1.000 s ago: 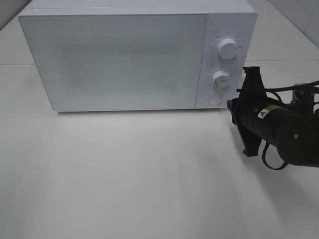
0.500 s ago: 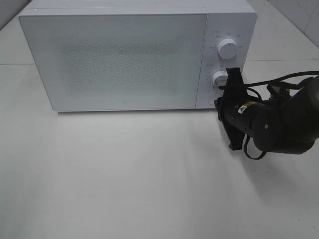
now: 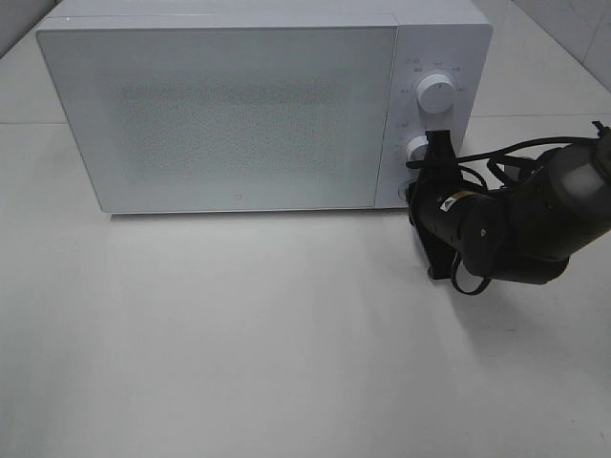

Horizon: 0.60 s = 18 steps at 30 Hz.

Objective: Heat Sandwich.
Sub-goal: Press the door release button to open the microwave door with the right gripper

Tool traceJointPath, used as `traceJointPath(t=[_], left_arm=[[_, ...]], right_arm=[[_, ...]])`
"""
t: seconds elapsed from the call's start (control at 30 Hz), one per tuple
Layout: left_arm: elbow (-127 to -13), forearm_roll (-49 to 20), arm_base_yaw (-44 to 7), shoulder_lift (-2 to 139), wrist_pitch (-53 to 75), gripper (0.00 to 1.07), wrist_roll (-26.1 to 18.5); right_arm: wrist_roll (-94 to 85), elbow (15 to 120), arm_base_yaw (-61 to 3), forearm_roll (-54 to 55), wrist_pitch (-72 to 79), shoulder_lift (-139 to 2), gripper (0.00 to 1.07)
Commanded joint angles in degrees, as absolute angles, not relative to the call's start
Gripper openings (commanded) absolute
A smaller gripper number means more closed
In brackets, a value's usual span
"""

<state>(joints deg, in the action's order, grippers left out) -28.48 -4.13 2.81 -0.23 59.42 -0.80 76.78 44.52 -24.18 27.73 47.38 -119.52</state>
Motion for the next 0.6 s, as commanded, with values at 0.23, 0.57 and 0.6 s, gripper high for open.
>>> traceJointPath(t=[0.23, 0.57, 0.6], left_arm=[[-28.4, -3.9, 3.0, -1.8, 59.3, 1.03, -0.9], [-28.4, -3.9, 3.0, -1.8, 59.3, 1.03, -0.9], [-28.4, -3.9, 3.0, -1.8, 59.3, 1.03, -0.9]], right_arm=[[76.2, 45.7, -23.4, 28.9, 55.3, -119.5, 0.0], [76.9, 50.6, -23.4, 28.8, 57.6, -120.0, 0.0], [77.2, 51.2, -23.4, 28.6, 59.2, -120.4, 0.0]])
